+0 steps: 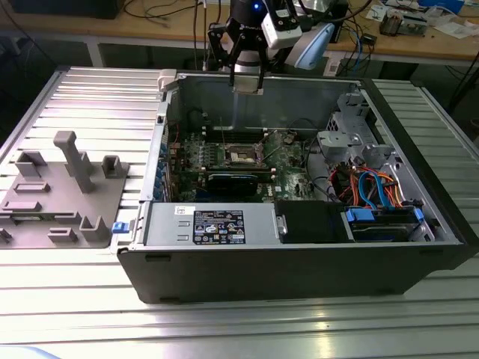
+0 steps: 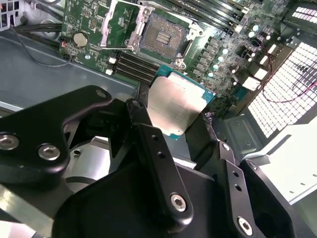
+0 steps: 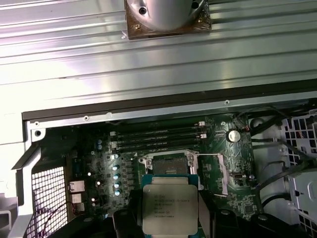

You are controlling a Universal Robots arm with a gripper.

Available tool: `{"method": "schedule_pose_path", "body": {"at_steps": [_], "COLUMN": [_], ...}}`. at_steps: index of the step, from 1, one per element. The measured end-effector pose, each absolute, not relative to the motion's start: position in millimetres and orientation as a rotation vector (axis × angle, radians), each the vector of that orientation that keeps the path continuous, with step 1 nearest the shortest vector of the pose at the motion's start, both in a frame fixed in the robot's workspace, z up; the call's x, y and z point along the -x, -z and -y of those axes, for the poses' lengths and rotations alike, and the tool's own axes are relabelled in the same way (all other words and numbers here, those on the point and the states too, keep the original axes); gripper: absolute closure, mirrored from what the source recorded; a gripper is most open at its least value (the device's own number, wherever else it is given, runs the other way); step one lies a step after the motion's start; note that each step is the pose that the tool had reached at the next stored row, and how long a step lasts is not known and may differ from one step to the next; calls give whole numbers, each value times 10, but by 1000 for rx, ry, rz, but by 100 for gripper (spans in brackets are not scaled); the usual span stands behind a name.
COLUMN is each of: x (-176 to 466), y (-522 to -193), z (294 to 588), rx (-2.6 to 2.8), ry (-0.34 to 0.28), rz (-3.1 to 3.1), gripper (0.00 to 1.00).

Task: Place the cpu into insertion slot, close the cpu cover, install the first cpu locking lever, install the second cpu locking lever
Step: 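Place the cpu into insertion slot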

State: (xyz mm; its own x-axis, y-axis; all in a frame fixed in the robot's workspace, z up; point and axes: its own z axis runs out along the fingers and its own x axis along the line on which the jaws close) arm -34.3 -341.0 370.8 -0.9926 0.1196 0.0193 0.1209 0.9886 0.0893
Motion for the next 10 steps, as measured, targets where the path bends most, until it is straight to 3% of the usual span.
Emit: {"method": "schedule_pose_path", "body": {"at_steps": [10], "x": [343], "y": [-3708], "z": [3410], "rx": [214], "ry": [142], "rz": [3118], "gripper": [46]}}
